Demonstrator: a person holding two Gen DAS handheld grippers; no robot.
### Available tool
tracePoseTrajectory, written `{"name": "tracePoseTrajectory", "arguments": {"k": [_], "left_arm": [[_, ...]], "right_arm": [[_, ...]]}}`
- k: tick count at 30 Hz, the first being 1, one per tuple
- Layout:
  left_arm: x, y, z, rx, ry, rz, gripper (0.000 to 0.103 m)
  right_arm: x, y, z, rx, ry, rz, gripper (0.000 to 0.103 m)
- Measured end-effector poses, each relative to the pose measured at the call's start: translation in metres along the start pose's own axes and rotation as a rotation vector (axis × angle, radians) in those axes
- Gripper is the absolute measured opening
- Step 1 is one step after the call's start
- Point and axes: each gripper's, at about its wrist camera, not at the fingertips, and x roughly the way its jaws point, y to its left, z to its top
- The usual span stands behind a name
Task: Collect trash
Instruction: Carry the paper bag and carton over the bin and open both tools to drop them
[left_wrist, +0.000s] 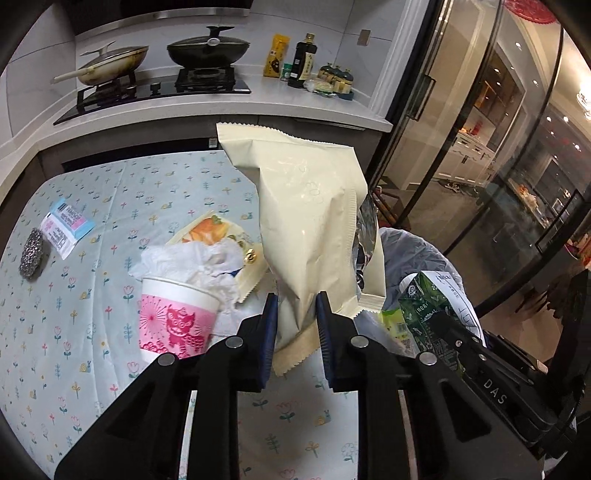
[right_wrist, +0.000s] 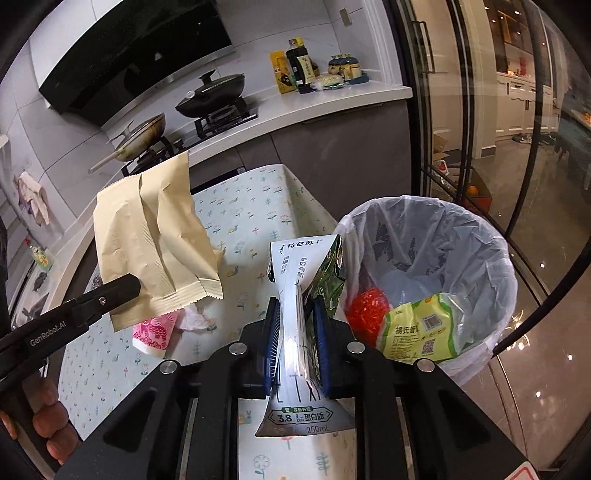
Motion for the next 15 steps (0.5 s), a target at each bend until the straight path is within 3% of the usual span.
{"name": "tracePoseTrajectory", "arguments": {"k": [15], "left_arm": [[0.079, -0.102, 0.009, 0.168, 0.110, -0.110, 0.021]], "right_arm": [[0.022, -0.094, 0.023, 0.124, -0.003, -0.151, 0.017]]}}
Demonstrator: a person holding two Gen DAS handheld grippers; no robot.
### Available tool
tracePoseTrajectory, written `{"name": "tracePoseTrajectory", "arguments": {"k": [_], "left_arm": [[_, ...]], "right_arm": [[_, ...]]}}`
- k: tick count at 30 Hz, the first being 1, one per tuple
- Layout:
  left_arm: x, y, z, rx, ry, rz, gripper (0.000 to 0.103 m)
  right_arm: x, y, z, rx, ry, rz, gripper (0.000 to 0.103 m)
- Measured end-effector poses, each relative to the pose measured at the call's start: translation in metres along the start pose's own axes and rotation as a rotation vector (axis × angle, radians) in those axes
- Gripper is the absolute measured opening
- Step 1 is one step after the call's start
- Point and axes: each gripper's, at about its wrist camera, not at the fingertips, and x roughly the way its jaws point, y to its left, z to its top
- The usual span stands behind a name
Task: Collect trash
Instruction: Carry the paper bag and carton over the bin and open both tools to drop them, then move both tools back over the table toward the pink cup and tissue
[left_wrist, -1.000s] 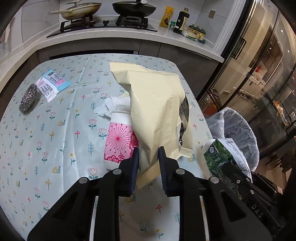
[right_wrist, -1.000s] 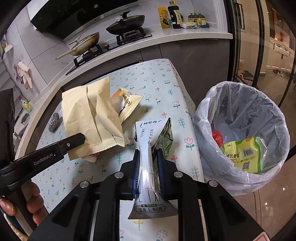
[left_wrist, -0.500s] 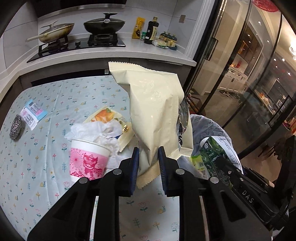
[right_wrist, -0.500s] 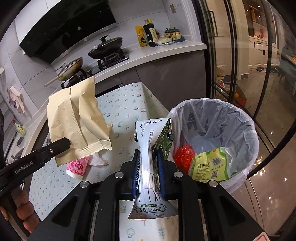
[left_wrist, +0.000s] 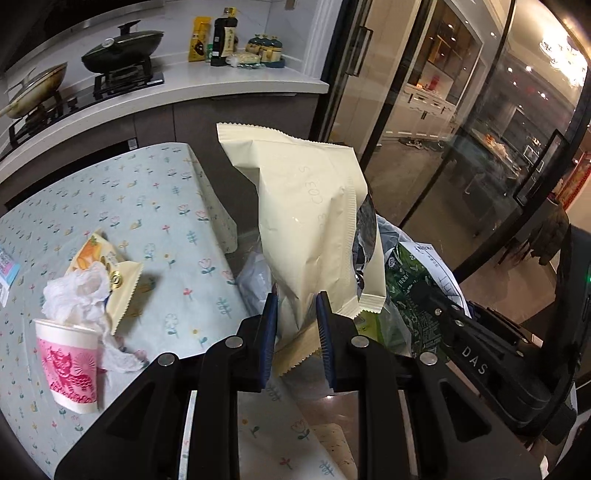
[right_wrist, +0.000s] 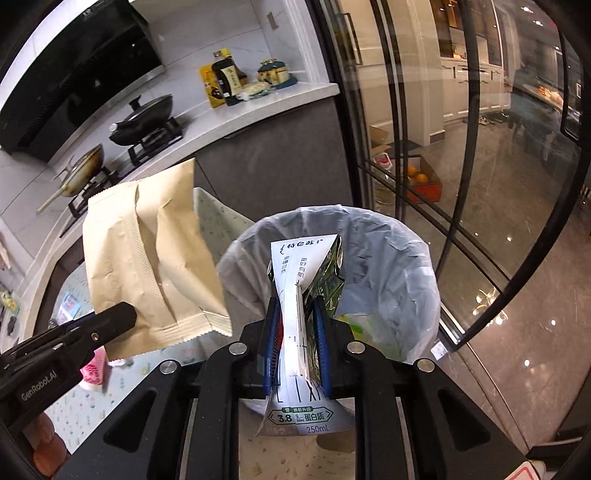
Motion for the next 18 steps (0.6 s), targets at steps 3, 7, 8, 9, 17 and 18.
{"name": "tracePoseTrajectory", "arguments": {"k": [3, 7, 8, 9, 17, 18], "left_arm": [[0.016, -0.009, 0.003, 0.019, 0.017, -0.006, 0.024], [0.031, -0.014, 0.006, 0.025, 0.037, -0.015, 0.039], [0.031, -0.013, 0.006, 0.025, 0.029, -0.006, 0.046], [0.031, -0.012, 0.006, 0.023, 0.023, 0.000, 0.049], [0.023, 0.003, 0.006, -0.032, -0.003, 0.022, 0.063], [0.021, 0.004, 0.005, -0.036, -0.004, 0.026, 0.064]], "right_arm": [[0.011, -0.008, 0.001, 0.016, 0.012, -0.016, 0.018], [0.020, -0.013, 0.001, 0.042, 0.008, -0.026, 0.031], [0.020, -0.013, 0.001, 0.047, 0.000, -0.028, 0.041], [0.020, -0.014, 0.002, 0.053, -0.010, -0.028, 0.045], [0.013, -0.010, 0.003, 0.052, -0.035, -0.013, 0.054], [0.011, -0.009, 0.003, 0.049, -0.037, -0.010, 0.054]]}}
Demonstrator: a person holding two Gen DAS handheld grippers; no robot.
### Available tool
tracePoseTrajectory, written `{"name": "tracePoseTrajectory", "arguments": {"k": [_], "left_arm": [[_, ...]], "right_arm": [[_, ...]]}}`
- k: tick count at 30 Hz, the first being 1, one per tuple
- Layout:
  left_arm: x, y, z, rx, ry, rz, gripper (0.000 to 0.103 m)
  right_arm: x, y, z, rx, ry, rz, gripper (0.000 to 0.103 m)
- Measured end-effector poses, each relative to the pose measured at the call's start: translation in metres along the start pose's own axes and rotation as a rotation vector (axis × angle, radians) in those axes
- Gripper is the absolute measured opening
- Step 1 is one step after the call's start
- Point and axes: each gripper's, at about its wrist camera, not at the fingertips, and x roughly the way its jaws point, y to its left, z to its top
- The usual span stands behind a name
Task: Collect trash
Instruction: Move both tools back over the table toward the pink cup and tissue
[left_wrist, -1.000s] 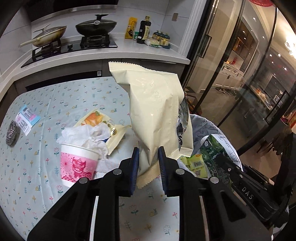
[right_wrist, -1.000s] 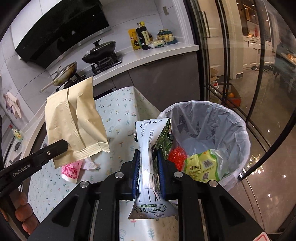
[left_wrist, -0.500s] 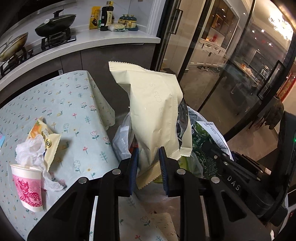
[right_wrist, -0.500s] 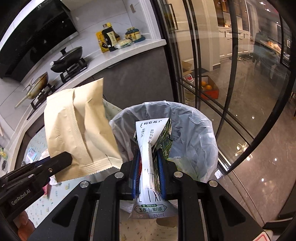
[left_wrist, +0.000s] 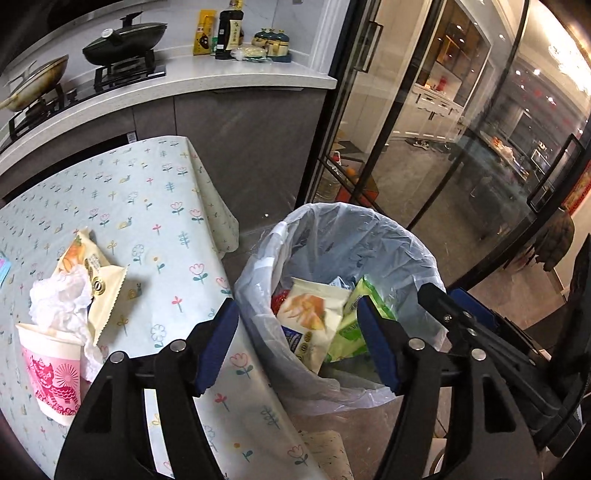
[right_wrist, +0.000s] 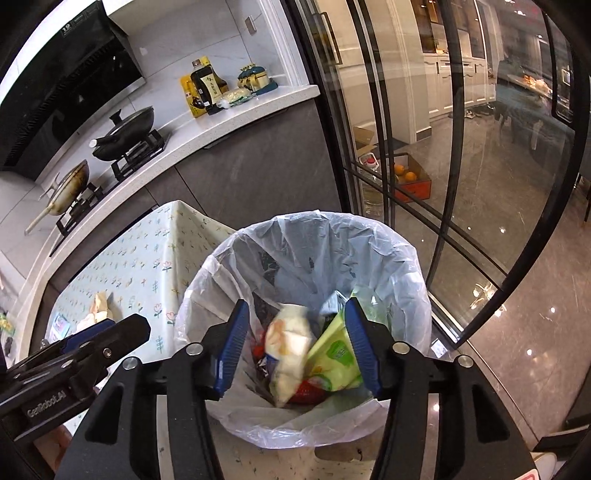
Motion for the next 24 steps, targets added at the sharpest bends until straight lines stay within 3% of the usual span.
{"name": "tracePoseTrajectory", "arguments": {"k": [13, 24], "left_arm": [[-0.044, 0.023, -0.011, -0.040, -0.082, 0.075, 0.077], [-0.083, 0.079, -0.032, -0.132, -0.120, 0.165, 0.087]], "right_arm": [[-0.030, 0.034, -0.011, -0.057, -0.021, 0.057, 0.059], [-0.039, 0.088, -0.034, -0.130, 0.006, 0.127, 0.059]]}}
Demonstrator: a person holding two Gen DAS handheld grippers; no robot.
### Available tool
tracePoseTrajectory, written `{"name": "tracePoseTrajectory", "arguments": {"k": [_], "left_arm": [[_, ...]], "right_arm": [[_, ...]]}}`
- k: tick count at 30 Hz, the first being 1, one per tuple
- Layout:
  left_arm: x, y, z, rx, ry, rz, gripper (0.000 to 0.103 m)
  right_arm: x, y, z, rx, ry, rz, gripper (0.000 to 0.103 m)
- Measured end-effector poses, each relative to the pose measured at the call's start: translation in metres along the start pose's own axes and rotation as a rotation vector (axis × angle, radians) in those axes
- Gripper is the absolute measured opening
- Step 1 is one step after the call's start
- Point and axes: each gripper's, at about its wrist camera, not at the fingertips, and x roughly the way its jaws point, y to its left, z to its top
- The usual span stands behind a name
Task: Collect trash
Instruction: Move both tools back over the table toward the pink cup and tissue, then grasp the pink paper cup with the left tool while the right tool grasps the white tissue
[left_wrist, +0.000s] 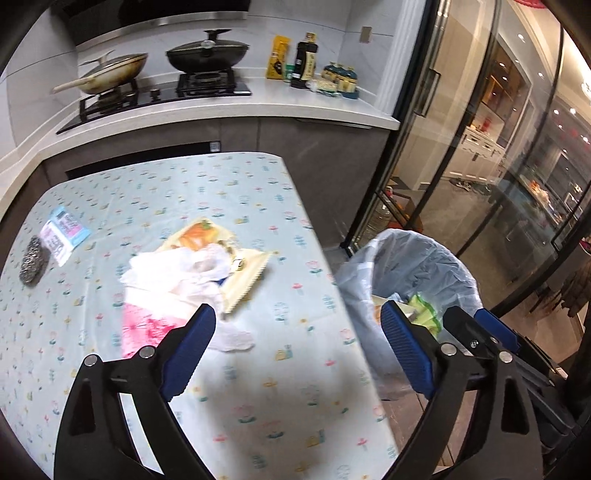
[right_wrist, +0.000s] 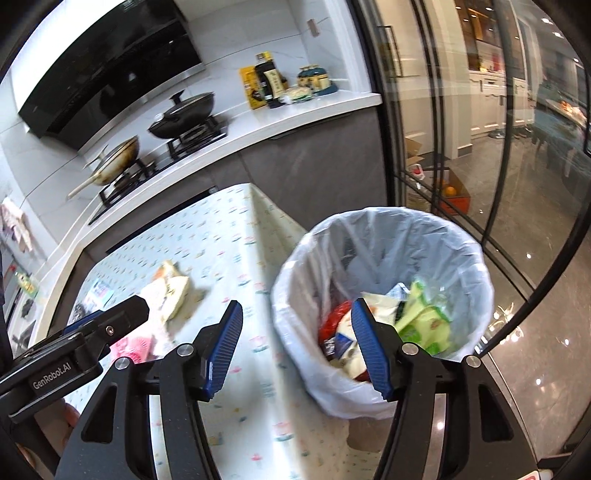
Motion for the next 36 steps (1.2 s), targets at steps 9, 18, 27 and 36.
{"name": "tracePoseTrajectory", "arguments": {"k": [9, 18, 27, 36], "left_arm": [[-0.007, 0.063, -0.018, -0.067, 0.024, 0.083, 0.091], [0.016, 0.121, -0.037, -0.146, 0.085, 0.130, 0.091], [0.058, 0.131, -0.041, -0.122, 0.158, 0.100, 0.091], [0.067, 0.139, -0.040, -0.121, 0.169, 0.056, 0.066]], "right_arm": [[0.009, 0.046, -0.017, -0.057, 0.042, 0.043, 0.059], [0.033, 0.080, -0.029, -0.089, 0.097, 0.075, 0.059], [0.062, 0.102, -0.033, -0.111, 0.141, 0.082, 0.059], [0.079, 0.113, -0.033, -0.125, 0.169, 0.098, 0.059]]}}
